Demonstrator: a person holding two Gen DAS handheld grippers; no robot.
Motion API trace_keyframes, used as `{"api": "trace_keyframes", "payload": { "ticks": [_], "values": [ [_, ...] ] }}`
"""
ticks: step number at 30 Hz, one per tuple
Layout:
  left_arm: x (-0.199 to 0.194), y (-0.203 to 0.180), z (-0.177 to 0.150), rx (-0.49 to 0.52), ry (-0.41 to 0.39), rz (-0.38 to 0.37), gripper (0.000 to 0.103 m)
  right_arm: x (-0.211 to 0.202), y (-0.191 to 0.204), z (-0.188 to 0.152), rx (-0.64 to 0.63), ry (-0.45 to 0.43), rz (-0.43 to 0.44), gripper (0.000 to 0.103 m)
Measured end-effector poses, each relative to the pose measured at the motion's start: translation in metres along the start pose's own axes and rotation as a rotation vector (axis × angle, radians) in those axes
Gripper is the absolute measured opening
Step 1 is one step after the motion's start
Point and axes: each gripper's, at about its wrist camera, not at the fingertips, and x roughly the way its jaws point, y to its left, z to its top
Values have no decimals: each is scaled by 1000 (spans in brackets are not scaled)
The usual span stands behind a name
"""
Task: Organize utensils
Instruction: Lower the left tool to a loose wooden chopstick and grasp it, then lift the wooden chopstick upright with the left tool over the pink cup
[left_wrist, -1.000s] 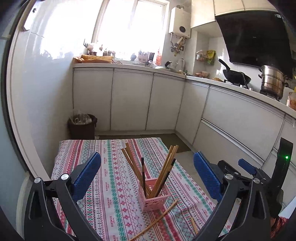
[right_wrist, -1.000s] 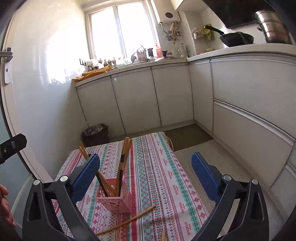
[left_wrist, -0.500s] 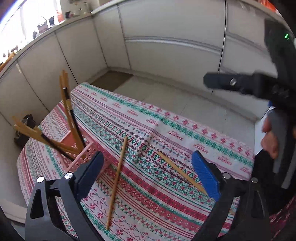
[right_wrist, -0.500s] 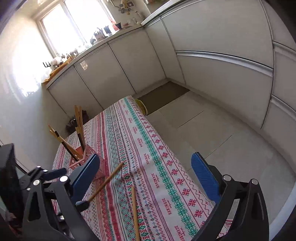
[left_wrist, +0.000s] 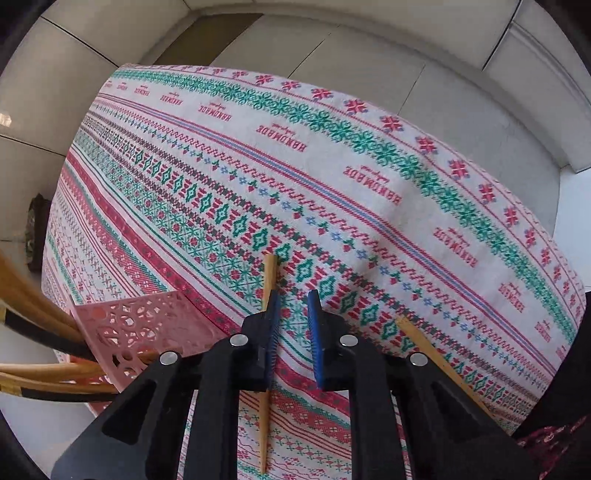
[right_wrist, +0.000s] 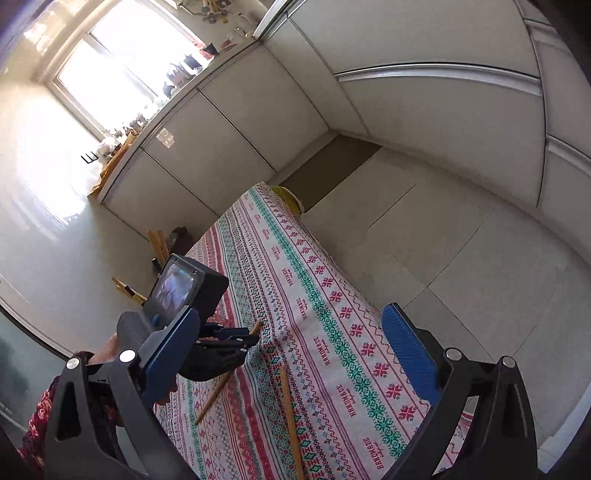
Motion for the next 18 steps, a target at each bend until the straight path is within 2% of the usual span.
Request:
{"api": "trace_keyframes", "payload": {
  "ticks": [5, 9, 10, 11, 14, 18],
  "values": [
    [21, 13, 11, -14, 76, 10, 17, -2, 1, 0, -4, 5, 17, 96],
    [26, 21, 15, -18, 86, -26, 16, 1, -1, -1, 1, 19, -8, 96],
    [28, 22, 16, -21, 88, -39, 9, 3, -2, -1, -1, 23, -17, 96],
    [27, 20, 13, -23, 84, -42, 7, 5, -1, -1, -9, 33, -30, 96],
    [25, 15, 1, -46, 62, -38, 5, 19, 1, -5, -36, 103, -64, 96],
    [17, 13, -34, -141, 4, -116, 7, 47, 1, -17, -74, 221, -120, 96]
  ]
}}
